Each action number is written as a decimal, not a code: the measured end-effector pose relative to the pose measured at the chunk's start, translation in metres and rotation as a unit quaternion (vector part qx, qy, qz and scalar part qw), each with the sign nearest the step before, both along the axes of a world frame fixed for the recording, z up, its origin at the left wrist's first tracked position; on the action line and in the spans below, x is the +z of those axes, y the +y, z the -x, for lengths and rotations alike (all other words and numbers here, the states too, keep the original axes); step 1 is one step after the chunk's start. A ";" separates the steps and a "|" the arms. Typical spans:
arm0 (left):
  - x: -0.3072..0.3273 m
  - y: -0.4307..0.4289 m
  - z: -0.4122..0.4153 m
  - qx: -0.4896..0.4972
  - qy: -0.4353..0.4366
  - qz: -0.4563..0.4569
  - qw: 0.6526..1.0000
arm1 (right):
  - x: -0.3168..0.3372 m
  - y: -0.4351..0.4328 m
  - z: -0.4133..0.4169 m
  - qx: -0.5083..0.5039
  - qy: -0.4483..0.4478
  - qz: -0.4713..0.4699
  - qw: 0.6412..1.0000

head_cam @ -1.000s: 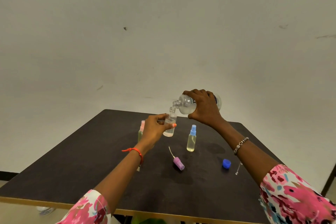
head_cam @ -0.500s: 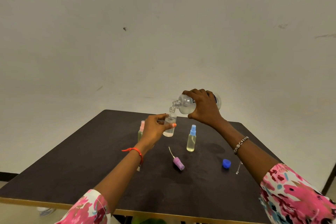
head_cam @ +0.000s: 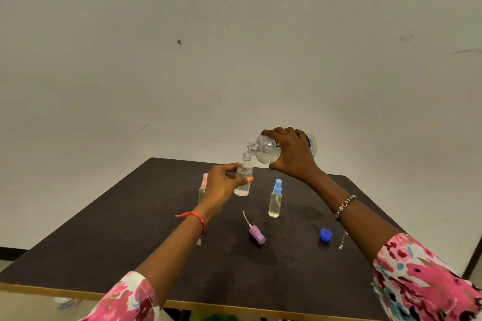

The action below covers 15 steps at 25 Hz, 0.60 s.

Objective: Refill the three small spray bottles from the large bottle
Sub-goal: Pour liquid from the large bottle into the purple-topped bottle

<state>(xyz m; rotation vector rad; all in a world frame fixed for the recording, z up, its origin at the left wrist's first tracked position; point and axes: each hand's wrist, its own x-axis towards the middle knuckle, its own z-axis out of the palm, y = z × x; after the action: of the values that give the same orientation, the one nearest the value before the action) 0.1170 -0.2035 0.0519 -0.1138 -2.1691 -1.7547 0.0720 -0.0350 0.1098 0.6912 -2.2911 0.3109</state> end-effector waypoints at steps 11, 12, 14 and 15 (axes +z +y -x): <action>0.000 0.002 -0.002 -0.009 -0.001 0.008 1.000 | 0.001 0.003 -0.001 -0.003 0.005 0.002 1.000; 0.000 0.002 -0.002 -0.009 -0.003 0.008 1.000 | 0.001 0.003 -0.001 -0.004 0.006 0.001 1.000; 0.000 0.002 -0.001 -0.010 -0.007 0.008 1.000 | 0.001 0.003 -0.001 -0.005 0.006 -0.001 1.000; 0.001 0.002 -0.001 -0.010 -0.007 0.008 1.000 | 0.002 0.004 -0.001 -0.004 0.006 0.000 1.000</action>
<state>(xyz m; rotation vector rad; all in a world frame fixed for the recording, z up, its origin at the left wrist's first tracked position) 0.1184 -0.2012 0.0527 -0.1277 -2.1988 -1.7542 0.0734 -0.0313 0.1117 0.6819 -2.2821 0.3030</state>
